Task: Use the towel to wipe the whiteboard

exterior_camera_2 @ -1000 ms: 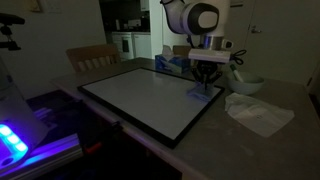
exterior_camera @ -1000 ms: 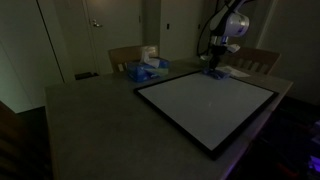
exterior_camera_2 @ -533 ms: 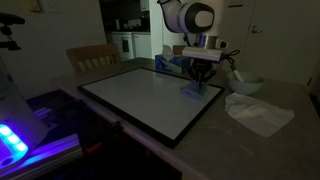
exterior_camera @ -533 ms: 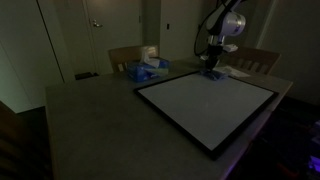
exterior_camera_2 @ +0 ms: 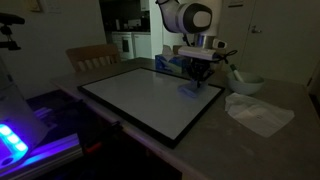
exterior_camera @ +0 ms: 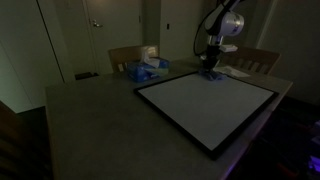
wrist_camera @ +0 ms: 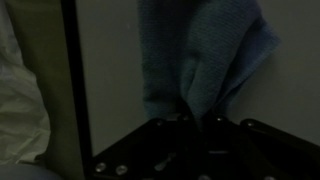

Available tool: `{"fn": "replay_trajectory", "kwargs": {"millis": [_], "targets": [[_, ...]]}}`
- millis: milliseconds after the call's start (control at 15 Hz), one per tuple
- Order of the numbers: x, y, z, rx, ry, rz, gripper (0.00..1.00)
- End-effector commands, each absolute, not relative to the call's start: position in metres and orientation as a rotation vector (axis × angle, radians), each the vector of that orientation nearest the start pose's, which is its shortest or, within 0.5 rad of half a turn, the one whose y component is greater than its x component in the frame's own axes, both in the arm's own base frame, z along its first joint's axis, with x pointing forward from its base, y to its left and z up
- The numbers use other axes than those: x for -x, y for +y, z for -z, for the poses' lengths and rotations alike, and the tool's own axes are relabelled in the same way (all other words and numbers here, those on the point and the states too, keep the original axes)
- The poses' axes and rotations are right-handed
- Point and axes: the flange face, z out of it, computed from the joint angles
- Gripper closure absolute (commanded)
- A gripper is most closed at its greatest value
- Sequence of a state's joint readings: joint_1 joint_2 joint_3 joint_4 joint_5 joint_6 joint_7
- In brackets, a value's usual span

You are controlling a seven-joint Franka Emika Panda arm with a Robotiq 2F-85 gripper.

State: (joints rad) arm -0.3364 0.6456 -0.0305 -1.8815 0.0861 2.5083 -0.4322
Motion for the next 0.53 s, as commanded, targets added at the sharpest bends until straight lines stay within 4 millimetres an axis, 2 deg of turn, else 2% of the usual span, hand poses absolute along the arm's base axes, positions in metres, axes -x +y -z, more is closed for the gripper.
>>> {"fn": "replay_trajectory", "kwargs": {"millis": [0, 200, 333, 400, 467], "targets": [[-0.574, -0.226, -0.151, 3.098, 0.082, -0.034, 0.97], [-0.561, -0.222, -0.15, 3.094, 0.093, -0.055, 0.97], [-0.557, -0.232, -0.159, 3.093, 0.099, -0.04, 0.97], [-0.577, -0.227, -0.162, 3.102, 0.079, -0.025, 0.88], [-0.573, -0.229, -0.162, 3.1, 0.087, -0.031, 0.88]]}}
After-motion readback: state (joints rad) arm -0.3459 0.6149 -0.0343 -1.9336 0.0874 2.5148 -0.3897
